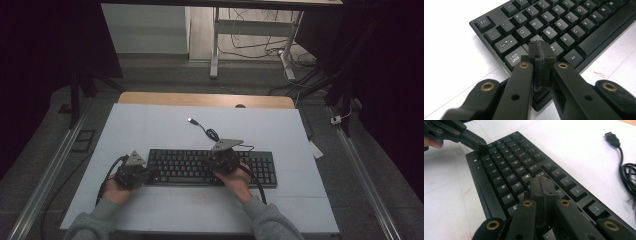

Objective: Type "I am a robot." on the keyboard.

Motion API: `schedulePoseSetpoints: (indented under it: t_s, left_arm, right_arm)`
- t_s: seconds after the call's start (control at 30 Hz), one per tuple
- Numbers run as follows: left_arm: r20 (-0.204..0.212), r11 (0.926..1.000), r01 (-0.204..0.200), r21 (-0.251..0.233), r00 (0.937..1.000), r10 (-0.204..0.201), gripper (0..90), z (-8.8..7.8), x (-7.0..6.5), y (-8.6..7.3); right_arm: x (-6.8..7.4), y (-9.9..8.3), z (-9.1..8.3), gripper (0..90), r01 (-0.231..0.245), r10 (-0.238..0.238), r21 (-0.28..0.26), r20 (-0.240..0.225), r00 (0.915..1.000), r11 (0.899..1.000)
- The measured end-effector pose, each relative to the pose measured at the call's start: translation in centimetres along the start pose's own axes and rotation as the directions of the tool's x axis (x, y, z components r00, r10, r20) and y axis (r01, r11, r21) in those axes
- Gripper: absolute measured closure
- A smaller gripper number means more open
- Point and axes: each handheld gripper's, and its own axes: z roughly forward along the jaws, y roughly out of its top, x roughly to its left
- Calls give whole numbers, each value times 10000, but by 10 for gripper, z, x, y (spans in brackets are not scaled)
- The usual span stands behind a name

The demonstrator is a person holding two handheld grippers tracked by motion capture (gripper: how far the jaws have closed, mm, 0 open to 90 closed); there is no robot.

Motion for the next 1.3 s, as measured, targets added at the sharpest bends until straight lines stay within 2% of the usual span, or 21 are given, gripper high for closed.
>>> schedulePoseSetpoints:
  t_s: [0.23, 0.5, 0.6, 0.87, 1.07, 1.2, 1.23, 1.3]
  left_arm:
    - [-29, 10000, -33, 66, 10000, 33, 891, 1, 1, -1]
    - [-31, 9999, -89, 111, 10000, 89, 891, 2, 1, -1]
    - [-78, 9997, -144, 210, 9999, 146, 891, 4, 0, -1]
    - [-70, 9997, -134, 203, 9999, 135, 891, 4, 0, -1]
    - [-64, 9998, -97, 200, 9999, 99, 891, 4, 0, -1]
    - [-85, 9998, -99, 186, 9999, 101, 891, 3, 0, -1]
    - [-82, 9999, -111, 121, 9999, 112, 891, 2, 1, -1]
    - [-16, 9999, 41, -105, 10000, -41, 891, 0, 1, 0]
  right_arm:
    - [0, 2, 7, 900, -62, 62, 19, -51, 10000, 10000]
    - [-3, -1, 18, 900, -154, 148, 528, 120, 9998, 9985]
    - [-3, -1, 20, 900, -173, 165, 563, 154, 9997, 9983]
    - [-4, -2, 25, 900, 31, -54, 639, 352, 9994, 9979]
    - [-3, -3, 29, 900, 347, -402, 920, 580, 9975, 9951]
    - [-3, -1, 26, 900, 405, -439, 628, 532, 9976, 9972]
    - [-3, 2, 18, 900, 380, -396, 288, 553, 9977, 9989]
    - [-4, 4, 10, 900, 342, -345, 65, 592, 9976, 9994]
